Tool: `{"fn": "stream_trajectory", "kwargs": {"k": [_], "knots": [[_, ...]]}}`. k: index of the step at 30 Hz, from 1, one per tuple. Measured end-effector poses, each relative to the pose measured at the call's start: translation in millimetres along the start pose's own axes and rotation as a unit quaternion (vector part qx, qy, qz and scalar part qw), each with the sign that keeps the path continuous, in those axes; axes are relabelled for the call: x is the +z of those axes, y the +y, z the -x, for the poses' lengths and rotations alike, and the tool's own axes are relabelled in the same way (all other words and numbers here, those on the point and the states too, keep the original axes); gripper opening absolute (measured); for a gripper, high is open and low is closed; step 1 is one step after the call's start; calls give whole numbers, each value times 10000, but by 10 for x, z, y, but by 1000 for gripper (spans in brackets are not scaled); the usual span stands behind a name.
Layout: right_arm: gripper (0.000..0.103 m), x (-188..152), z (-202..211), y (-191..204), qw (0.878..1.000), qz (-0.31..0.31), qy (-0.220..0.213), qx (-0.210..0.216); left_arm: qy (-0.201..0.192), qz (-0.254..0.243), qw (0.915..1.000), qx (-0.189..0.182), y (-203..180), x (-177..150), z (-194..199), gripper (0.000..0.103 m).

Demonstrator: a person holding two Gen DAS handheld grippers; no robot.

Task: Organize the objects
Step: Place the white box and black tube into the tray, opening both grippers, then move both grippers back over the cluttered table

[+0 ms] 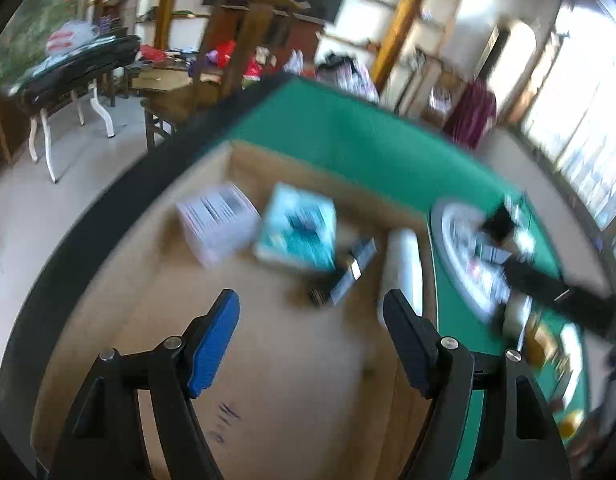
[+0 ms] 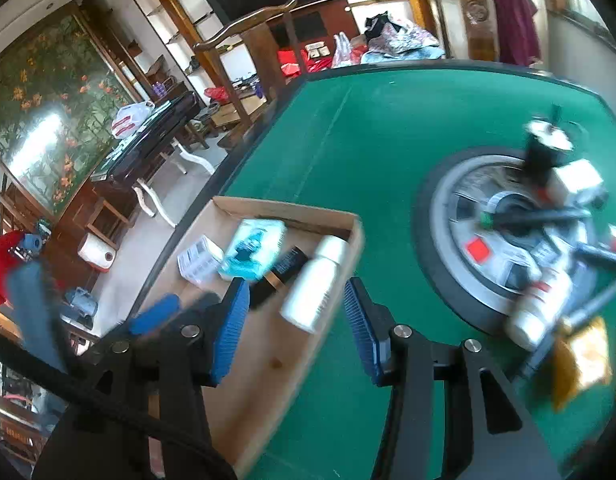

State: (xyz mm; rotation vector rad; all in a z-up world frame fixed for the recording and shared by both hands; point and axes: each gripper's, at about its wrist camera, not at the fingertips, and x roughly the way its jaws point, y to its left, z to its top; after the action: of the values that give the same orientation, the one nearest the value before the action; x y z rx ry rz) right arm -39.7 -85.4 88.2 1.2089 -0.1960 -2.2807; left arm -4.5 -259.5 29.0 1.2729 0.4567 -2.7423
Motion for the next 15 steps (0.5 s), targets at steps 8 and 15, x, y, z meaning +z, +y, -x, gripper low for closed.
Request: {"fn": "stream_trajectory", "kwargs": {"k": [8,15], "knots": [[49,-323,694,-342,9985,303,-286,-351,130,-562,9983,-48,-518,-280,117,69],[50,-392,1495,-738,9855,740,-652,-1379,-500,-363,9970,-468,-710,-94,782,69]]}}
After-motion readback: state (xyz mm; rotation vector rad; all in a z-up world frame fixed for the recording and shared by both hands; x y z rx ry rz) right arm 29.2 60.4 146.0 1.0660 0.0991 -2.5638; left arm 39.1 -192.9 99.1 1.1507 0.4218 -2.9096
